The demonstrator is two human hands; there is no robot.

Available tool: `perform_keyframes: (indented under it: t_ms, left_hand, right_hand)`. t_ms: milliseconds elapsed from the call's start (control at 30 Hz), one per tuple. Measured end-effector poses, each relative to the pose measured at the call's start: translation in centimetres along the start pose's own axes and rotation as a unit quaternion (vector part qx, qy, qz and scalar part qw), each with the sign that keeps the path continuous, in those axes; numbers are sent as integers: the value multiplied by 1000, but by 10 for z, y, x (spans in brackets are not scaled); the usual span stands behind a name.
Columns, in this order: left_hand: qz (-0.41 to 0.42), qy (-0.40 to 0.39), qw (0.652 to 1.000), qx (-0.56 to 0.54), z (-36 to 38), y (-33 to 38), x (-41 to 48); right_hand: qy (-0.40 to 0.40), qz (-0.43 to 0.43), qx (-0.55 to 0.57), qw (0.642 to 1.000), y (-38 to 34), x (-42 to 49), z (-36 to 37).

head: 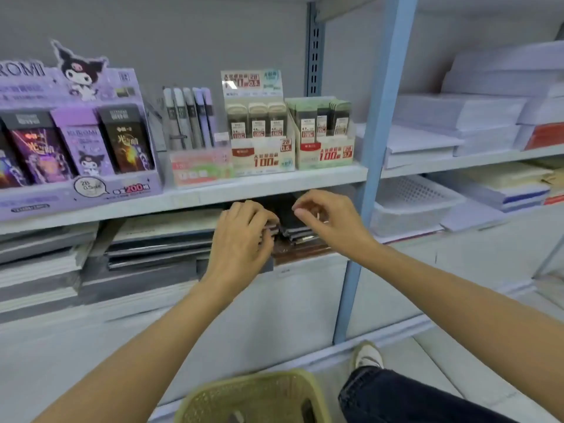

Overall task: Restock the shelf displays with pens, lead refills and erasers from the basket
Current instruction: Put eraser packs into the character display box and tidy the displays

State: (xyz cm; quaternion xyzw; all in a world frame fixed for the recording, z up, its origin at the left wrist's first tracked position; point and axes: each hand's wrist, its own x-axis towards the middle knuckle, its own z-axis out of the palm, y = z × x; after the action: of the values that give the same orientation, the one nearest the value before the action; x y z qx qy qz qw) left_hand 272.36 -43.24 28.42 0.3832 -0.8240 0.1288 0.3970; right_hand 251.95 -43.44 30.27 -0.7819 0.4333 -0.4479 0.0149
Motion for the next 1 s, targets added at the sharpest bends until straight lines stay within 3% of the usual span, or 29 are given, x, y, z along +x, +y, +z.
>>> perform_keyframes:
  t_ms: [167,300,400,467,533,633,800,1000]
  left_hand:
    - [-109,-153,977,-104,60,-1,-116]
    - [-212,-356,902,-121,110,-11,-218]
    - [-280,-427,854,-101,133,-23,-285]
    - [-301,-473,825,-67,146,-29,-322]
    - [-310,-515,799,-19,156,-35,-349]
    - [-351,-523,777,-5,167,-41,-376]
    - [-384,-490,783,16,180,-39,-393]
    - [-450,-463,762,-55,184,-39,-395]
  right_hand:
    - [-165,129,2,978,44,-113,87]
    - [-303,235,-18,923,81,-204,148]
    - [-388,284,-48,875,94,-261,182]
    - [-404,292,-58,865,97,-285,196]
    - [-365,291,-65,882,100,-299,204]
    - [-310,293,-45,903,105,-308,205]
    - [-287,315,-30,904,107,-319,204]
    - [-394,294,-167,855,101,-331,213]
